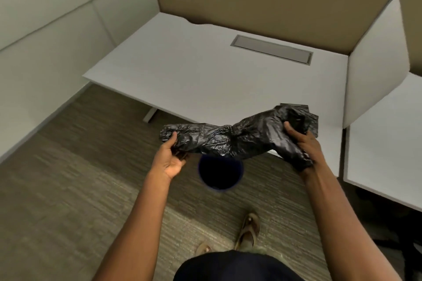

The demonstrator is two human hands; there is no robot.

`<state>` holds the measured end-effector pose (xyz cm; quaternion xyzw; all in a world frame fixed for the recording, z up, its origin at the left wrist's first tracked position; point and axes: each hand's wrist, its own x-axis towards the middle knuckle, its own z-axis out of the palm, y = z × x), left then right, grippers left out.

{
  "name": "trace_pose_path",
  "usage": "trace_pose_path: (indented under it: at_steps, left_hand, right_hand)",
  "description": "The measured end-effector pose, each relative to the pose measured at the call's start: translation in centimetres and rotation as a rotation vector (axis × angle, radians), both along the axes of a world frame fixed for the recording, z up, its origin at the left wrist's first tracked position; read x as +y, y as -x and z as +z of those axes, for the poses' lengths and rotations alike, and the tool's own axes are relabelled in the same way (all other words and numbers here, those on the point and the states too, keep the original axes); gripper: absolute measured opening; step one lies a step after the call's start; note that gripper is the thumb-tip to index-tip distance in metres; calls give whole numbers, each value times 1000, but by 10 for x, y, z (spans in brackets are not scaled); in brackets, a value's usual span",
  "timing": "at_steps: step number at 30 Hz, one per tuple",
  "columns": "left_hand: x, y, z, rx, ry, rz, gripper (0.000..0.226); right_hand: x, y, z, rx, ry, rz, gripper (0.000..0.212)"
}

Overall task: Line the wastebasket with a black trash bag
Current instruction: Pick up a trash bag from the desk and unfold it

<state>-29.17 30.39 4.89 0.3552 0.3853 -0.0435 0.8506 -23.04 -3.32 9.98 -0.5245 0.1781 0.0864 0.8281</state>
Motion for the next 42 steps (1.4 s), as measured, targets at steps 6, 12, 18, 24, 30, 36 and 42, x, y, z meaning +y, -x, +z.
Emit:
trace_pose_path:
  at_steps: [6, 12, 18, 24, 30, 36, 42]
  left_hand:
    - [49, 42, -21, 50, 75, 171, 24]
    - [35, 70, -12, 394, -472, -35, 80]
    - [-21, 90, 60, -198, -757, -285, 64]
    - [-44, 75, 77, -210, -1132, -409, 33]
    - [-28, 80, 55, -143, -1007, -292, 24]
    - [-10, 81, 38, -21, -308, 250, 33]
    - [-26, 79, 46, -172, 1, 171, 35]
  right_hand:
    - [11, 10, -2, 82, -124, 12, 52]
    - [67, 27, 1, 76, -180, 147, 44]
    - [124, 56, -2, 90, -4, 366, 39]
    - [144, 69, -3, -46, 78, 570, 49]
    - [119, 66, -7, -148, 102, 571, 50]
    - [101, 76, -9, -101, 248, 282, 29]
    - [73, 119, -24, 33, 621, 581, 39]
